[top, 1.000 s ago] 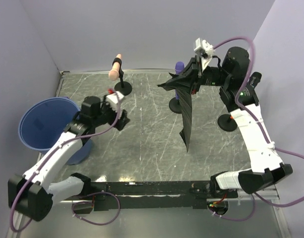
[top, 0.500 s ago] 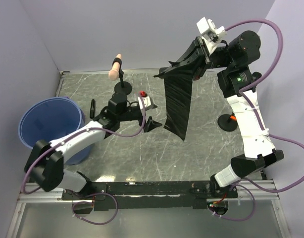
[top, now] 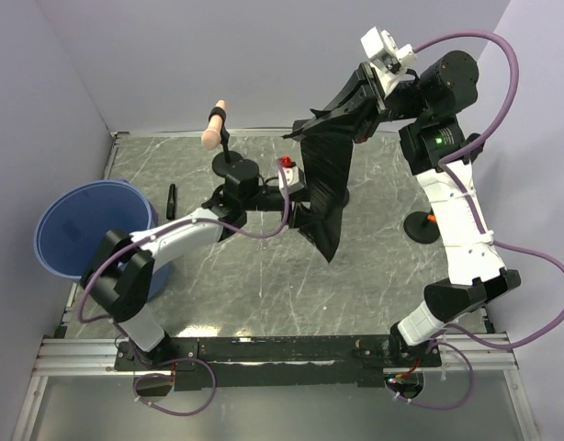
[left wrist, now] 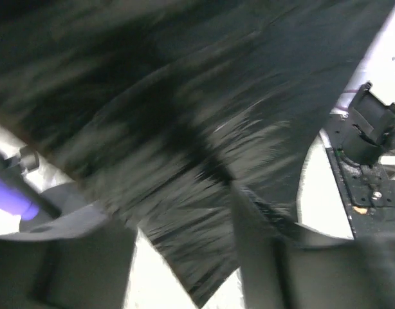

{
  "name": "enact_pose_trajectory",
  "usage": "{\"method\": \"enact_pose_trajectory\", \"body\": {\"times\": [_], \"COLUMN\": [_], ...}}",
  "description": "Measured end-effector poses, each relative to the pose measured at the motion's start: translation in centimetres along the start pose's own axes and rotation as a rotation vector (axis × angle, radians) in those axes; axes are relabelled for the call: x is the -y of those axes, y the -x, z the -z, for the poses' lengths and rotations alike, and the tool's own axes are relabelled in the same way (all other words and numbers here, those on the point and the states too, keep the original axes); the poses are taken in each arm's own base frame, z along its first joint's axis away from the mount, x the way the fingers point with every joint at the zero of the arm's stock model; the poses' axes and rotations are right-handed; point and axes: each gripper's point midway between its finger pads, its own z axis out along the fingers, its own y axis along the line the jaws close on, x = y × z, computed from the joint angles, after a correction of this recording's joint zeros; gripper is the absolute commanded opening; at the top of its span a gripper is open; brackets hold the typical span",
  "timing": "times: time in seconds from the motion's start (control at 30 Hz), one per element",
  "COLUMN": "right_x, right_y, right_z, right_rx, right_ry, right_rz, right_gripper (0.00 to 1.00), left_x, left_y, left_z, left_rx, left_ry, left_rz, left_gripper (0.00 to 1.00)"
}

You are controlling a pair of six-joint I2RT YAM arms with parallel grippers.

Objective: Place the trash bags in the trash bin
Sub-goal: Adjust the trash bag at the center of the board.

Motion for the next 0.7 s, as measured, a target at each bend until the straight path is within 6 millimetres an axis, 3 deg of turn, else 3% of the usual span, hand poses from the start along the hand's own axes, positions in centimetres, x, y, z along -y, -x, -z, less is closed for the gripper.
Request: {"method": "enact_pose_trajectory", "body": {"times": [0.1, 0.13, 0.3, 0.33, 0.37, 0.43, 0.47, 0.57, 0.7], "right_x": [0.2, 0.3, 2.3, 3.1, 4.0, 6.0, 7.4, 10.5, 12.6], "right_y": [-0.1, -0.1, -1.5, -2.4, -3.5, -6.0, -7.6, -12.2, -16.9], "right_z": [0.2, 0.4, 2.8, 3.6, 4.6, 6.6, 8.0, 11.5, 14.2], "right_rx": [-0.003, -0.005, -0.024, -0.027, -0.029, -0.03, -0.026, -0.021, -0.048], "right_ry": [-0.007, -0.012, -0.099, -0.132, -0.178, -0.278, -0.353, -0.545, -0.745], "right_rz": [0.002, 0.004, -0.009, -0.027, -0.059, -0.146, -0.21, -0.386, -0.521], "right_gripper": [0.0, 0.0, 0.04, 0.1, 0.27, 0.84, 1.0, 1.0, 1.0], "left_x": [-0.1, -0.1, -0.1, -0.3, -0.4, -0.9, -1.2, -2.3, -4.7], "left_y": [0.0, -0.1, -0.2, -0.3, -0.6, -1.5, -2.0, -2.8, -2.7], "left_z": [-0.9, -1.1, -1.0, -0.8, -0.5, 0.4, 1.0, 3.9, 8.7], "left_rx": [-0.001, -0.004, -0.015, -0.02, -0.03, -0.061, -0.079, -0.14, -0.233], "left_ry": [-0.056, -0.07, -0.107, -0.106, -0.103, -0.093, -0.088, -0.093, -0.071], "left_rz": [0.011, 0.018, 0.046, 0.053, 0.066, 0.106, 0.138, 0.273, 0.328], "left_gripper": [0.07, 0.01, 0.01, 0.01, 0.01, 0.01, 0.01, 0.01, 0.01]}}
